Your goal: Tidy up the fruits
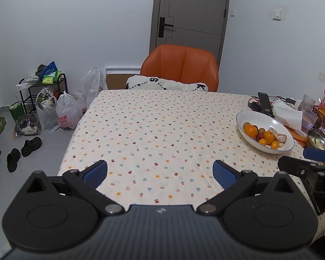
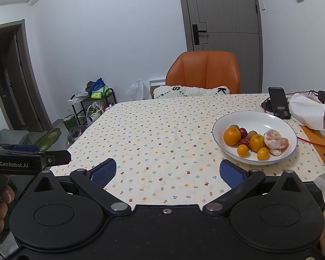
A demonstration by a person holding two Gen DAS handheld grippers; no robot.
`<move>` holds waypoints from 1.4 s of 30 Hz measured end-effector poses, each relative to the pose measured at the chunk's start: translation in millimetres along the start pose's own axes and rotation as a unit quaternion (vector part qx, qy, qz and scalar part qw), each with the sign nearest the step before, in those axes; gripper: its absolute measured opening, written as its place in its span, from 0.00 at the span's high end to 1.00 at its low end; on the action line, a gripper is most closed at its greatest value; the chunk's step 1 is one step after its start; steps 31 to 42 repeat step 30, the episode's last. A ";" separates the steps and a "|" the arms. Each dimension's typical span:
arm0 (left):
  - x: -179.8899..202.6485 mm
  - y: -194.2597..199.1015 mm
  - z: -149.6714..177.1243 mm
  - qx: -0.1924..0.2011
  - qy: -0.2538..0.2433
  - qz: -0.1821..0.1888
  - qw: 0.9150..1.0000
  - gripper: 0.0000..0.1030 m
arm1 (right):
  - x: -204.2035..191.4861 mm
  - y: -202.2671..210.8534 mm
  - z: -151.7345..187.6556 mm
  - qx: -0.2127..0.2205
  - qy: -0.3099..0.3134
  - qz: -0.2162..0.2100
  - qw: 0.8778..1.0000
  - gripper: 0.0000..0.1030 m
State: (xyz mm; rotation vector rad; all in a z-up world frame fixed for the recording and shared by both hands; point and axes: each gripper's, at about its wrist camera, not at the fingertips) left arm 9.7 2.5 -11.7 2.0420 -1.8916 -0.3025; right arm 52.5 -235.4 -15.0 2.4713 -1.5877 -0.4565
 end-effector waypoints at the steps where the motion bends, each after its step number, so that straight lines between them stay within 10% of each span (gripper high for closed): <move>1: 0.3 -0.1 0.0 0.000 0.000 0.000 1.000 0.01 | 0.1 0.0 0.1 0.000 0.000 0.000 1.000 0.00; 42: -3.2 0.4 3.3 -0.001 0.003 0.002 1.000 0.01 | 1.1 -1.1 1.6 -0.002 0.000 0.001 1.000 0.00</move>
Point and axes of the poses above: each gripper's, at about its wrist camera, not at the fingertips, and y roughly against the way its jaws point, x to its right, z to its underside, and after that the axes turned 11 degrees about x, right-handed
